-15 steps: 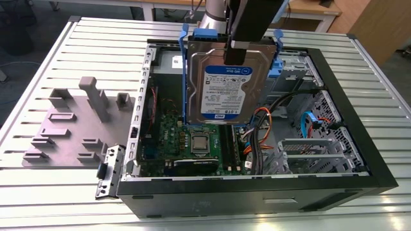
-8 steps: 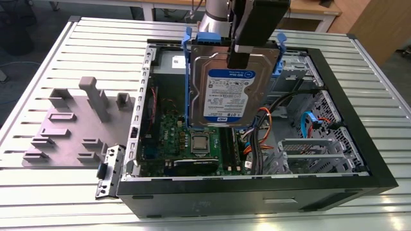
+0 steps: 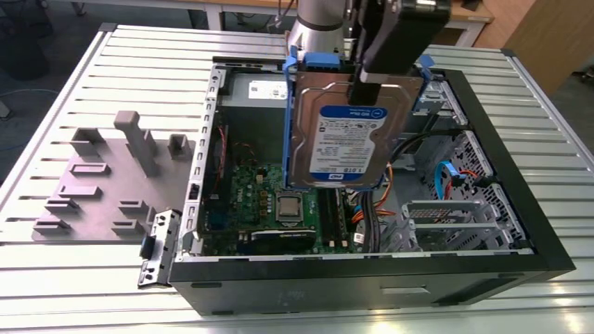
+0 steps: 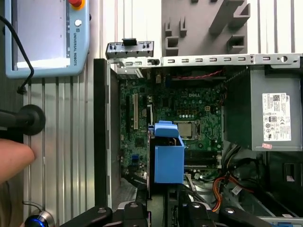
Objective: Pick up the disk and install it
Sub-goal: 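Insert the disk into the insertion slot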
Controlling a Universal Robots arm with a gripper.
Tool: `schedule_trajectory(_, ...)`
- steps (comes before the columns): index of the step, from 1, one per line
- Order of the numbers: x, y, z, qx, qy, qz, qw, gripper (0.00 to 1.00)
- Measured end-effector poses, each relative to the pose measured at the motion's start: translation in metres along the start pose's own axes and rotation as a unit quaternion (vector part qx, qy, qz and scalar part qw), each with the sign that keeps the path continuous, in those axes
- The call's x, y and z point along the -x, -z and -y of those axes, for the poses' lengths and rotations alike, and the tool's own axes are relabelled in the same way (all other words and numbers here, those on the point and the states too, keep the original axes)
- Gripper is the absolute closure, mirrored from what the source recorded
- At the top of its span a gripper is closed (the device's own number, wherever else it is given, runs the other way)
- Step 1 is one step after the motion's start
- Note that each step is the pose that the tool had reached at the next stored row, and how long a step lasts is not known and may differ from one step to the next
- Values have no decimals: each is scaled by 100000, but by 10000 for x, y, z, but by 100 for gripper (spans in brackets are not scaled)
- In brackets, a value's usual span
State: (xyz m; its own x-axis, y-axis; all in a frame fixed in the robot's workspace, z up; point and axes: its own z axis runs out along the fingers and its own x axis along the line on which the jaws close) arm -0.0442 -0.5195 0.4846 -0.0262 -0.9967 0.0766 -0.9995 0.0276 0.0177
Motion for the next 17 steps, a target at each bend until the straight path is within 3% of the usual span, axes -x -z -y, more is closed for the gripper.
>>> schedule_trajectory(17, 12, -6, 635, 178, 14, -13, 100000, 65)
